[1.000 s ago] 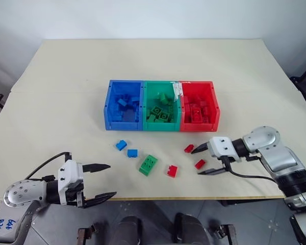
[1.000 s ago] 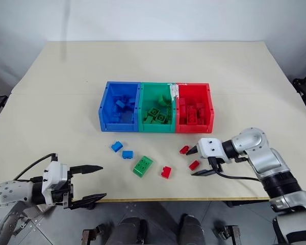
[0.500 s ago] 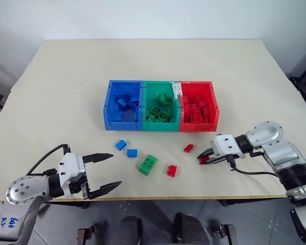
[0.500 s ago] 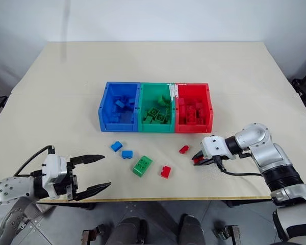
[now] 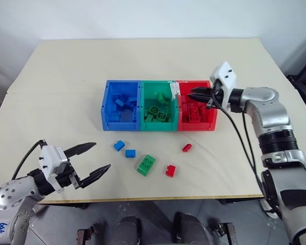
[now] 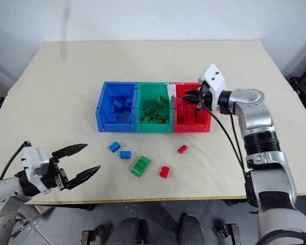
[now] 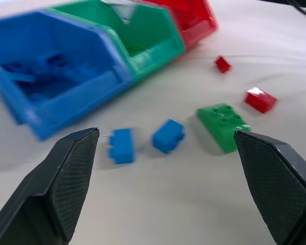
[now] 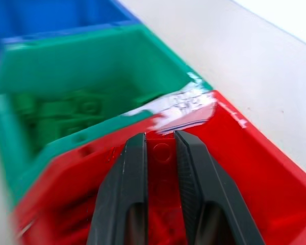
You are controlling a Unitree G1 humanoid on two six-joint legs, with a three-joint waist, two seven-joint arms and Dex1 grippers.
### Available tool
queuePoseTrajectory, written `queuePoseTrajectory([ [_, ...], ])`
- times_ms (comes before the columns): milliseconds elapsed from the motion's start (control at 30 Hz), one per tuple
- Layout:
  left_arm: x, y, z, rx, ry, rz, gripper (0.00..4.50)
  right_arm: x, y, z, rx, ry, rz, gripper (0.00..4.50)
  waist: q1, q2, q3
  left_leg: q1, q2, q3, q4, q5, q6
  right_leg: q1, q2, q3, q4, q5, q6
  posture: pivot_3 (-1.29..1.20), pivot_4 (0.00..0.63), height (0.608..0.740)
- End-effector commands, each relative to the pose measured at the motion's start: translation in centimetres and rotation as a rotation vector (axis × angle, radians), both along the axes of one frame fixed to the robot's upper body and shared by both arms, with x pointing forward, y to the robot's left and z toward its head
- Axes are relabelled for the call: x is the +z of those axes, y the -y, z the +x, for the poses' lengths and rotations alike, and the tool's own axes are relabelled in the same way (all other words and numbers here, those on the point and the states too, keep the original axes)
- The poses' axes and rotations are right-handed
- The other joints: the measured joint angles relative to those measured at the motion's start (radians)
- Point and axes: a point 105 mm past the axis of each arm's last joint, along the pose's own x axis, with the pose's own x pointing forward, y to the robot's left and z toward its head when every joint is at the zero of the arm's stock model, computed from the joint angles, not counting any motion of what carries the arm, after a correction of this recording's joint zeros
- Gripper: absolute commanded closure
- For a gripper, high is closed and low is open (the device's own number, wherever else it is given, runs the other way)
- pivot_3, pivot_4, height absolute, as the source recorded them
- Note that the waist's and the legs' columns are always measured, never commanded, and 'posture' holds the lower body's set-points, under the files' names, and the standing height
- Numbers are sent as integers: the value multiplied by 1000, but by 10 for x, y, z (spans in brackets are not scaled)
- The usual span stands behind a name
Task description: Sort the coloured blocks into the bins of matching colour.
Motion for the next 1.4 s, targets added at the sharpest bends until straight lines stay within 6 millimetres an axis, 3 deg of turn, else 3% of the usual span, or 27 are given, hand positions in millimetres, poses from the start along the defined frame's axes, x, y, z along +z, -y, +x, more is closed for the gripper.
queuePoseTrajectory([
  [33, 12, 1, 0, -1, 50, -8, 0, 16, 6, 10, -71, 77, 27, 3072, -1, 0, 0, 0, 0, 0, 0, 0, 0, 0, 0, 0, 0, 0, 0, 0, 150, 740],
  [100, 14, 4, 5, 1, 65, 0, 0, 22, 7, 10, -76, 125, 41, 2445, -2, 0, 0, 0, 0, 0, 0, 0, 0, 0, 0, 0, 0, 0, 0, 0, 150, 740],
  [233, 13, 10, 10, -34, 56, 14, 0, 25, 5, -9, 50, 136, 70, 1041, -3, 0, 0, 0, 0, 1, 0, 0, 0, 0, 0, 0, 0, 0, 0, 0, 150, 740],
  [333, 6, 19, 12, -117, -4, 16, 0, 22, 13, -53, 249, 159, 81, 19, 5, 0, 0, 0, 0, -1, -1, 0, 0, 0, 0, -1, 0, 0, 0, 0, 150, 740],
  [500, -6, 33, 19, -215, -23, 75, 0, -5, 44, -99, 290, 68, 74, 19, 23, 0, 0, 0, -2, 0, -1, -1, 2, 1, -1, -1, -2, 0, 0, 0, 150, 740],
  [600, -12, 46, 25, -295, -30, 91, 0, -35, 75, -130, 244, -23, -9, 19, 30, 0, 0, 1, -2, 1, -1, -1, 2, 1, 0, -1, -1, 0, 0, 0, 150, 740],
  [733, -20, 62, 28, -385, -22, 141, 0, -70, 111, -157, 199, -99, -162, 19, 24, 0, 0, 3, -2, 3, -1, -1, 2, 2, 0, 1, -1, 1, 1, 0, 150, 740],
  [833, -19, 71, 33, -413, 9, 142, 0, -83, 119, -162, 205, -110, -212, 19, 13, 0, 0, 5, -1, 7, -1, -1, 2, 2, 0, 3, -1, 1, 2, 0, 150, 740],
  [1067, -18, 65, 37, -387, 52, 154, 0, -84, 78, -141, 322, -82, -189, 19, -2, 0, 0, 7, 2, 8, -1, 0, 1, 2, 1, 5, 0, 1, 2, 0, 150, 740],
  [1200, -18, 42, 32, -296, 51, 173, 0, -93, 48, -126, 435, -163, -285, 19, -2, 0, 0, 6, 2, 7, 0, 0, 1, 2, 1, 5, 0, 1, 2, 0, 150, 740],
  [1300, -18, 35, 26, -282, 34, 171, 0, -93, 39, -121, 477, -170, -315, 19, 5, 0, 0, 5, 2, 5, 0, 0, 1, 1, 1, 3, -1, 1, 1, 0, 150, 740],
  [1400, -19, 19, 15, -214, 10, 177, 0, -95, 10, -106, 548, -134, -341, 19, 2, -1, 0, 3, 1, 3, 0, 0, 1, 1, 0, 2, -1, 1, 1, 0, 150, 740],
])
